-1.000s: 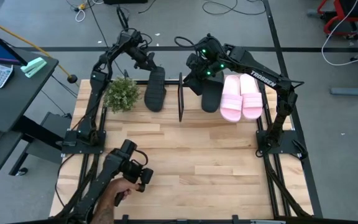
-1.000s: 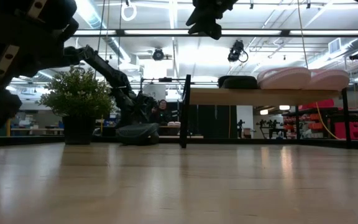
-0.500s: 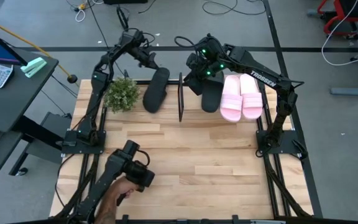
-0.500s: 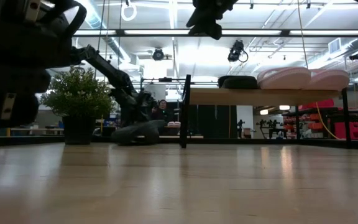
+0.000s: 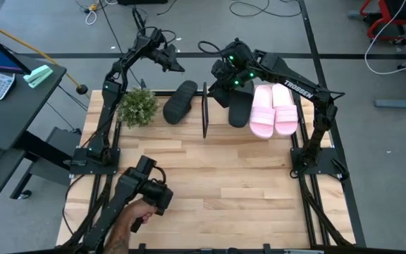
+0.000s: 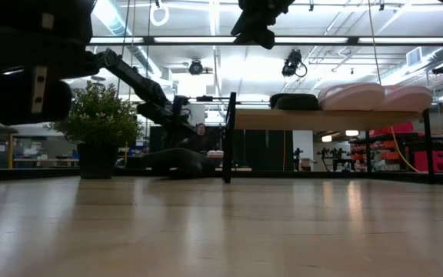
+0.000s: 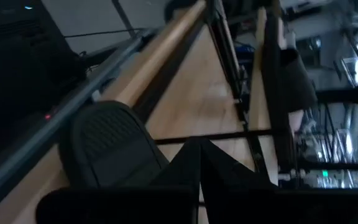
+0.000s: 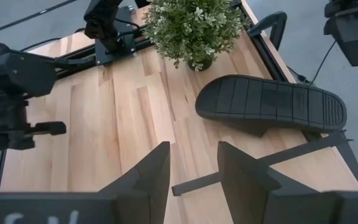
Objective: Pick and place slides into the shelf
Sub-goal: Put the black slipper on the shelf
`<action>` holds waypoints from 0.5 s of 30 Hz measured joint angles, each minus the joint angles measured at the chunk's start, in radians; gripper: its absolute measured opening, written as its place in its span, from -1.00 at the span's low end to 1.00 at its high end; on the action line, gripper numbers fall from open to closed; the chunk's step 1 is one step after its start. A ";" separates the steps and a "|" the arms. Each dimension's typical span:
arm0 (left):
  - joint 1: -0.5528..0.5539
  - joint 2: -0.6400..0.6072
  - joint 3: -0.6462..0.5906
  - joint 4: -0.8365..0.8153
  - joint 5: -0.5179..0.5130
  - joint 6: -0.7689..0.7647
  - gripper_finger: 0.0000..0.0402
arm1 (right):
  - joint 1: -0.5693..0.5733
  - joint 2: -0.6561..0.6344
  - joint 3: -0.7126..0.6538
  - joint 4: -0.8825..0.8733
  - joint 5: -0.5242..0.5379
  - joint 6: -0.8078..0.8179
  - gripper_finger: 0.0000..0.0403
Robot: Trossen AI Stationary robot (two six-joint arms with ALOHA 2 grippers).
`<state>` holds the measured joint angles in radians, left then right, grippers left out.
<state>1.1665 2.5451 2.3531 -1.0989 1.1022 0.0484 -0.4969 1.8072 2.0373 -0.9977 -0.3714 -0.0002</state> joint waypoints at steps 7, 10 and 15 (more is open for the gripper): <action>0.009 0.000 -0.001 0.063 -0.237 -0.089 -0.73 | 0.000 0.000 0.000 0.000 -0.002 0.003 -0.31; 0.003 0.008 -0.003 0.084 -0.292 -0.142 -0.56 | 0.000 0.000 0.000 0.000 -0.002 0.007 -0.31; -0.009 0.043 -0.004 0.112 -0.264 -0.205 -0.24 | 0.001 0.000 0.000 0.000 -0.003 0.022 -0.31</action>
<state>1.1572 2.5884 2.3487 -0.9868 0.8387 -0.1567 -0.4961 1.8076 2.0377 -0.9981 -0.3740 0.0216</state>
